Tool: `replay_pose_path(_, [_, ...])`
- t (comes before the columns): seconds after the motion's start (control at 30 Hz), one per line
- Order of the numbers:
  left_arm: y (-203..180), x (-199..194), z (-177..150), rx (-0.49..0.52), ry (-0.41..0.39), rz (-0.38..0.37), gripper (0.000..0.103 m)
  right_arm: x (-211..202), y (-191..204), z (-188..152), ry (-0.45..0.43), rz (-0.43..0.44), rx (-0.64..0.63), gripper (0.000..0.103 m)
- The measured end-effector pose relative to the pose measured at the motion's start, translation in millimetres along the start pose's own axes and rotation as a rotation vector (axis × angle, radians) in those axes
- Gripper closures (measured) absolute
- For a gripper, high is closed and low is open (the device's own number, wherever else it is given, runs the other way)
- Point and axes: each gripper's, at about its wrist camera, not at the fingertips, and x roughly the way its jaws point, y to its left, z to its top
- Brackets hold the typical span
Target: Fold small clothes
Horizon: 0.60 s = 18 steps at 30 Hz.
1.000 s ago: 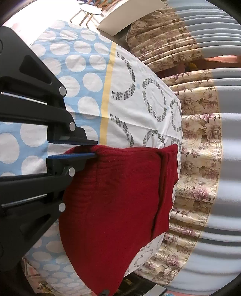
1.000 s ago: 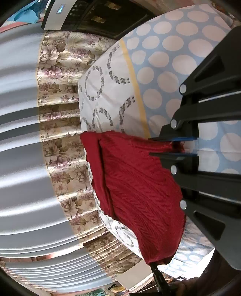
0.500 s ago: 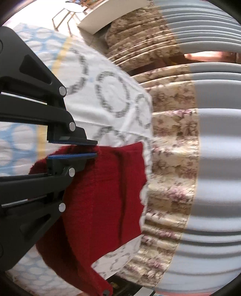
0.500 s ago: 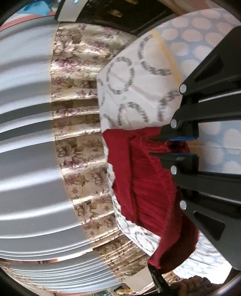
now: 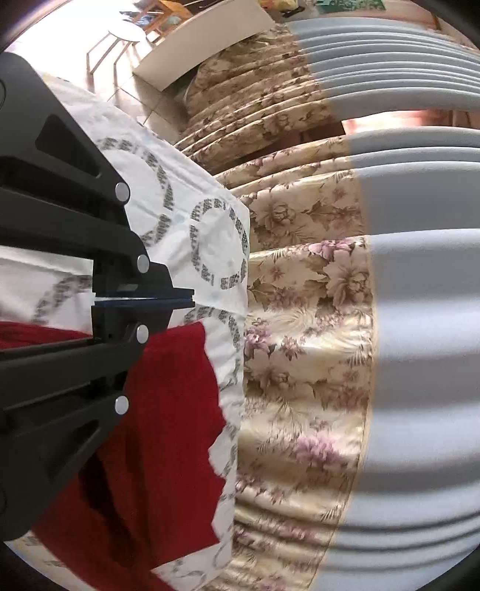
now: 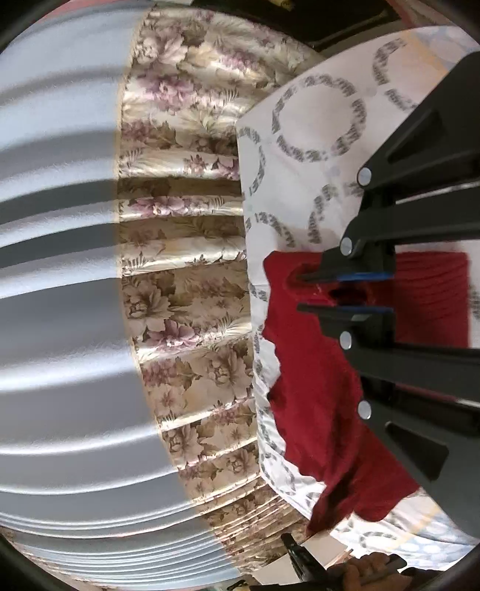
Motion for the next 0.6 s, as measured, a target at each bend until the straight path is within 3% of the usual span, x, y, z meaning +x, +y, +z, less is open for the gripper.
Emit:
replay_pose_path(0.13, [2, 24, 6, -0.023, 0.038, -0.002, 0.103, 35, 3, 7, 0.038, -0.009, -0.022, 0.094])
replay_pose_path(0.27, [-9, 26, -13, 0.039, 0.068, -0.045, 0.103, 50, 5, 2, 0.061, -0.025, -0.044, 0.093])
replay_pose_path(0.3, [-14, 27, -20, 0.057, 0.076, -0.061, 0.095, 53, 5, 0, 0.063, -0.029, -0.046, 0.089])
replay_pose_path(0.33, [-17, 28, -23, 0.066, 0.081, -0.07, 0.074, 55, 4, -1, 0.067, -0.03, -0.048, 0.085])
replay_pose_path(0.37, [-22, 30, -27, 0.076, 0.086, -0.096, 0.053, 57, 3, -1, 0.065, -0.042, -0.047, 0.074])
replay_pose_path(0.47, [-35, 35, -33, 0.11, 0.083, -0.165, 0.045, 57, 0, 0, 0.046, -0.052, -0.039, 0.065])
replay_pose_path(0.6, [-55, 42, -33, 0.167, 0.06, -0.221, 0.044, 56, -7, 3, 0.044, -0.05, -0.026, 0.053])
